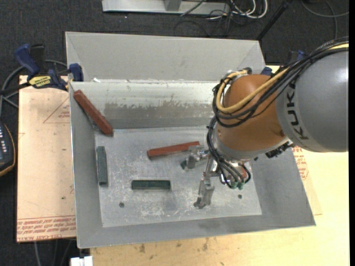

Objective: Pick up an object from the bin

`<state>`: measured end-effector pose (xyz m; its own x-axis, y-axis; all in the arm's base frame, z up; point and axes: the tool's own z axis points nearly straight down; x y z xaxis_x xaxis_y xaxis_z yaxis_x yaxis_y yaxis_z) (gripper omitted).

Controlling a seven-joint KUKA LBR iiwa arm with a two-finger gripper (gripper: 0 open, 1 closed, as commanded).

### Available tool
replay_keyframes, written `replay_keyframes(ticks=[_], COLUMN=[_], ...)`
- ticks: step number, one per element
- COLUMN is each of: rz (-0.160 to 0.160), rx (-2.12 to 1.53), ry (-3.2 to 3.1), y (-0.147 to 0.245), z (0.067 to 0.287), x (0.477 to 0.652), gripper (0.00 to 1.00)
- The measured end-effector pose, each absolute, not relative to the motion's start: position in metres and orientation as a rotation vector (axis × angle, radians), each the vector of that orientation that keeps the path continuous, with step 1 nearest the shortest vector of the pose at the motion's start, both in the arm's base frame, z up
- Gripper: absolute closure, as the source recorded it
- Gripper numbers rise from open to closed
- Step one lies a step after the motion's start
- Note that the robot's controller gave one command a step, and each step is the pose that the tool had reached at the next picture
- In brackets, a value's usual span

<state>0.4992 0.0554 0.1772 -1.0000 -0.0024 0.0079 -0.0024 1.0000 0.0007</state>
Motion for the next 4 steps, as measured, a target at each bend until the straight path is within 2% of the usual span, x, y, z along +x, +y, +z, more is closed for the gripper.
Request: replay_keyframes(ticks=[1, 2, 3, 4], rz=[-0.003, -0.003, -0.003, -0.004], rx=[-0.007, -0.014, -0.015, -0.157], ry=[-3.137, -3.142, -3.142, -3.144], y=[0.100, 0.098, 0.098, 0.098], z=[0.066, 0.071, 0.071, 0.072], x=[0.530, 0.532, 0.532, 0.593], gripper=[0.00, 1.00, 0.00, 0.00])
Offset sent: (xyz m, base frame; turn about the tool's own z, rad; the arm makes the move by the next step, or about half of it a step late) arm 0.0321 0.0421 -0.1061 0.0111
